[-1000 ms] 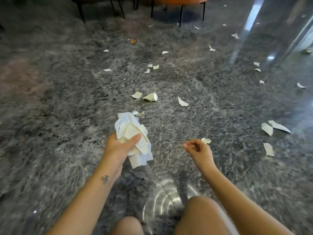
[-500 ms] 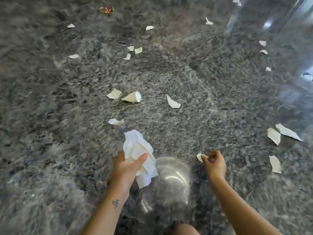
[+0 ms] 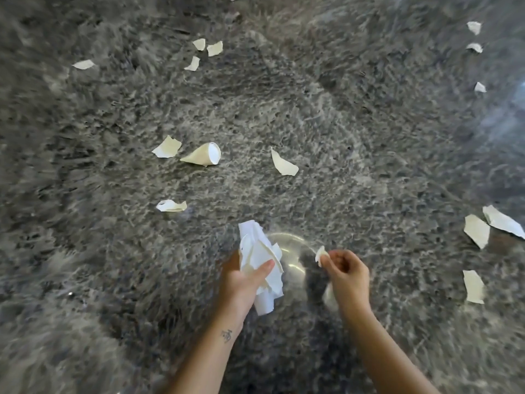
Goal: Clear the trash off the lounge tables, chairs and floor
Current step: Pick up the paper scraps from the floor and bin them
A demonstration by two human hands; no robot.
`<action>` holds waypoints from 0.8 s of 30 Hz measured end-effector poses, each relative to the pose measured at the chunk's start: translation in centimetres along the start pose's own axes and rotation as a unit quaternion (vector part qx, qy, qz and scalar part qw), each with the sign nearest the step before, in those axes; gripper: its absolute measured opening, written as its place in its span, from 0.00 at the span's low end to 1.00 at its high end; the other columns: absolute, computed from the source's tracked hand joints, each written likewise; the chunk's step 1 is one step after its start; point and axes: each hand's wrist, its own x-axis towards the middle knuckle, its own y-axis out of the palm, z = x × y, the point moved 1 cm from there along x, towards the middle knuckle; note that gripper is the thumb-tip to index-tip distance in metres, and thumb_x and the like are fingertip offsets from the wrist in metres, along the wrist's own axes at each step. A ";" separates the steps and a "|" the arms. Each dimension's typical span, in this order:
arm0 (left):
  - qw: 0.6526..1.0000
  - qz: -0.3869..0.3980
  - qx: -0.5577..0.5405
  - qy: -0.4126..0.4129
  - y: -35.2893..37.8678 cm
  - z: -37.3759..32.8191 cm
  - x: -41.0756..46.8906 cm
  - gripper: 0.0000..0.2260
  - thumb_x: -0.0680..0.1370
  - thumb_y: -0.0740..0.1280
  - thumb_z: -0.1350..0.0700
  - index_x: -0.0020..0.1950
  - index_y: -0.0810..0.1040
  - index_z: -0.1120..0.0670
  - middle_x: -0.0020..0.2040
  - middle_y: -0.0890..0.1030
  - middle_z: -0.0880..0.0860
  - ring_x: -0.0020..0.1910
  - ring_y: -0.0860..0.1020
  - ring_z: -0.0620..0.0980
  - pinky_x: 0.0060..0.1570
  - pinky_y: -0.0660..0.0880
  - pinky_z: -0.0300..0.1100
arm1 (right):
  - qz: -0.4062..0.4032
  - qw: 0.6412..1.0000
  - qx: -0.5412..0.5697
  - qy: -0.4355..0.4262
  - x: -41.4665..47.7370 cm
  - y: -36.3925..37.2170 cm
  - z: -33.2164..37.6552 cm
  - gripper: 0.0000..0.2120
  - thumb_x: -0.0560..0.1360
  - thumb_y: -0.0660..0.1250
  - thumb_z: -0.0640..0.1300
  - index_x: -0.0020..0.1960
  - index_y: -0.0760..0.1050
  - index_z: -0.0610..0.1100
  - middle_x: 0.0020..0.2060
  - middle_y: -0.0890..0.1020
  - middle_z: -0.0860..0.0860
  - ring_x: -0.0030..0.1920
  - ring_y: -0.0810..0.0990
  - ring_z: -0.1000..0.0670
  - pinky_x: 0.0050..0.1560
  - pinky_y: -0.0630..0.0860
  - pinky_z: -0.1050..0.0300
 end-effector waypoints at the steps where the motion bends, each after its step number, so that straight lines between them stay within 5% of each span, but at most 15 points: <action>1: 1.000 0.003 0.008 -0.003 0.7 -0.3 -0.2 0.15 0.71 0.74 0.55 0.56 0.78 0.56 0.49 0.82 0.52 0.45 0.80 0.47 0.42 0.75 0.37 | 0.024 0.999 0.035 -0.016 -0.8 0.3 1.5 0.06 0.71 0.71 0.38 0.37 0.76 0.42 0.29 0.78 0.52 0.31 0.74 0.55 0.34 0.72 0.63; 5: 1.000 0.016 0.022 0.014 2.6 -3.0 -2.6 0.20 0.65 0.75 0.48 0.53 0.80 0.54 0.40 0.83 0.46 0.37 0.81 0.40 0.32 0.72 0.29 | 0.082 0.992 0.076 -0.052 -3.9 0.8 6.0 0.08 0.70 0.72 0.36 0.35 0.75 0.42 0.25 0.76 0.54 0.27 0.71 0.59 0.29 0.71 0.65; 9: 0.999 -0.003 0.035 0.034 2.8 -6.6 -5.1 0.17 0.62 0.76 0.46 0.48 0.79 0.48 0.39 0.83 0.45 0.38 0.81 0.41 0.35 0.74 0.34 | 0.078 0.987 0.023 -0.141 -6.1 0.3 10.4 0.13 0.66 0.73 0.33 0.31 0.72 0.44 0.24 0.73 0.56 0.27 0.71 0.61 0.28 0.66 0.72; 15: 0.995 -0.095 0.019 0.038 -4.0 -11.8 -4.8 0.06 0.70 0.74 0.57 0.44 0.79 0.52 0.37 0.83 0.49 0.35 0.81 0.45 0.36 0.78 0.36 | 0.314 0.936 0.052 -0.152 -7.2 3.8 15.1 0.09 0.71 0.69 0.35 0.41 0.80 0.48 0.34 0.83 0.52 0.35 0.81 0.55 0.36 0.75 0.65; 18: 0.990 -0.121 0.047 0.050 -10.0 -16.5 -3.0 0.06 0.70 0.74 0.60 0.43 0.78 0.53 0.39 0.81 0.49 0.35 0.79 0.44 0.33 0.76 0.32 | 0.287 0.947 0.095 -0.106 -6.2 7.8 16.3 0.09 0.73 0.67 0.34 0.41 0.79 0.47 0.35 0.83 0.49 0.36 0.80 0.51 0.37 0.76 0.60; 21: 0.984 -0.144 0.079 0.067 -15.8 -21.3 -1.0 0.07 0.71 0.73 0.61 0.47 0.78 0.57 0.42 0.81 0.53 0.38 0.78 0.48 0.40 0.76 0.40 | 0.254 0.962 0.012 -0.099 -4.5 12.8 16.4 0.08 0.73 0.67 0.35 0.41 0.77 0.48 0.35 0.81 0.53 0.37 0.79 0.52 0.36 0.73 0.66; 24: 0.982 -0.137 0.093 0.089 -20.1 -23.6 0.9 0.05 0.72 0.72 0.61 0.45 0.78 0.55 0.41 0.81 0.50 0.36 0.79 0.45 0.33 0.77 0.33 | 0.234 0.965 -0.080 -0.091 -2.6 17.3 15.8 0.05 0.72 0.66 0.37 0.45 0.78 0.45 0.37 0.80 0.53 0.40 0.79 0.51 0.32 0.66 0.68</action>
